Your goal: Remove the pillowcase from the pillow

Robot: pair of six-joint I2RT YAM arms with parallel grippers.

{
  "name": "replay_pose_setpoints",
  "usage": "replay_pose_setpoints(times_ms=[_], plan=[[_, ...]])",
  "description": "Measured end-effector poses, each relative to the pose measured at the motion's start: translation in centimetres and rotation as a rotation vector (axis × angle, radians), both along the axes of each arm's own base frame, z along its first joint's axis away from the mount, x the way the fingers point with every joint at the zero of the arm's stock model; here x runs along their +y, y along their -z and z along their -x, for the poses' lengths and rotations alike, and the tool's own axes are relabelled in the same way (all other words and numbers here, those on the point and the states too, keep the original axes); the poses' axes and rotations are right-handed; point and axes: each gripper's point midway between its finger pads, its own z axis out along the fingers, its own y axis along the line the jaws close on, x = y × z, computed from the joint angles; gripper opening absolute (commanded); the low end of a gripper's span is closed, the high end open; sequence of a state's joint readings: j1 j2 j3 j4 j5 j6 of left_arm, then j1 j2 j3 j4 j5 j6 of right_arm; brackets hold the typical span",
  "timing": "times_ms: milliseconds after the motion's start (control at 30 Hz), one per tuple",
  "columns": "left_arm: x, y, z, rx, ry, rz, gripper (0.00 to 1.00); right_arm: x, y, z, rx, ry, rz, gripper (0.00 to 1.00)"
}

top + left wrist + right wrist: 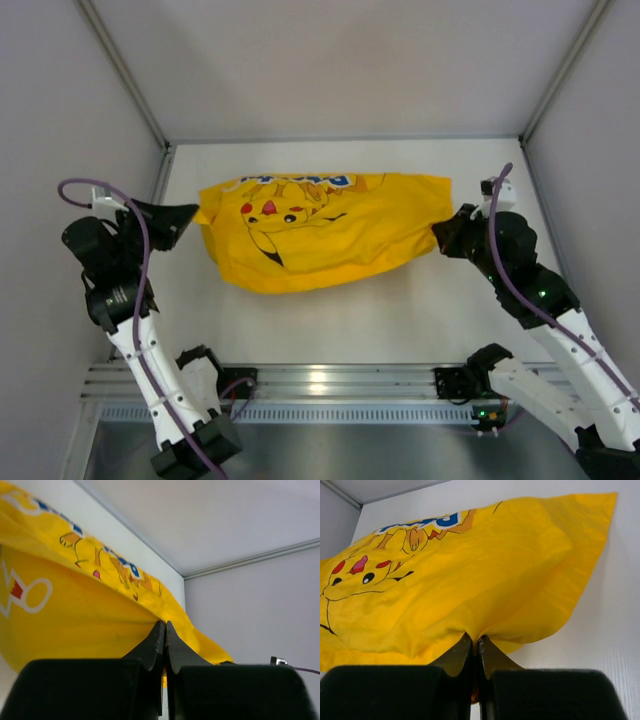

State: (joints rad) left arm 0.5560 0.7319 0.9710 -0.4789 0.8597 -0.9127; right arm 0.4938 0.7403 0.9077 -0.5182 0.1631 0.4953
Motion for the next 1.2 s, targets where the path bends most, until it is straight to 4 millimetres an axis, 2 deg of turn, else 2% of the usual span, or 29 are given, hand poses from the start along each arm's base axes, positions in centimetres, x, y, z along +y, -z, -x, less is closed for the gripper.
replay_pose_setpoints(times_ms=[167,300,433,533,667,767,900,967,1033,1100,1167,1200], plan=[[-0.1,-7.1,0.1,-0.135,0.004,-0.086,0.00,-0.8,-2.3,0.7,-0.030,0.010,0.016,0.00],[-0.6,-11.6,0.7,-0.254,0.005,-0.146,0.00,-1.2,-4.4,1.1,-0.039,0.011,0.022,0.00],[-1.2,-14.8,1.6,-0.354,0.011,-0.168,0.00,-1.6,-8.8,1.9,-0.100,0.009,-0.002,0.00],[-1.8,-17.3,2.5,-0.420,0.012,-0.191,0.00,-2.3,-12.5,3.3,-0.171,0.006,-0.037,0.00],[-3.2,-21.4,5.0,-0.527,-0.001,-0.263,0.00,-3.4,-16.3,5.9,-0.253,-0.009,-0.081,0.00],[-4.6,-25.1,7.7,-0.641,-0.033,-0.352,0.00,-4.4,-18.9,8.1,-0.317,-0.018,-0.116,0.00],[-6.3,-28.7,12.2,-0.789,-0.091,-0.456,0.00,-5.7,-22.2,10.7,-0.398,-0.019,-0.161,0.00],[-7.0,-29.5,13.6,-0.834,-0.105,-0.485,0.00,-6.2,-23.3,11.6,-0.422,-0.021,-0.174,0.00],[-7.0,-29.3,13.5,-0.836,-0.097,-0.486,0.00,-6.5,-24.4,12.3,-0.443,-0.020,-0.184,0.00],[-6.5,-28.3,12.1,-0.799,-0.072,-0.469,0.00,-6.9,-25.4,12.1,-0.451,0.000,-0.179,0.00],[-5.3,-26.2,9.2,-0.715,-0.042,-0.428,0.00,-6.8,-25.7,10.6,-0.436,0.034,-0.154,0.00],[-4.3,-24.7,7.1,-0.655,-0.031,-0.398,0.00,-6.7,-25.4,9.3,-0.415,0.057,-0.132,0.00]])
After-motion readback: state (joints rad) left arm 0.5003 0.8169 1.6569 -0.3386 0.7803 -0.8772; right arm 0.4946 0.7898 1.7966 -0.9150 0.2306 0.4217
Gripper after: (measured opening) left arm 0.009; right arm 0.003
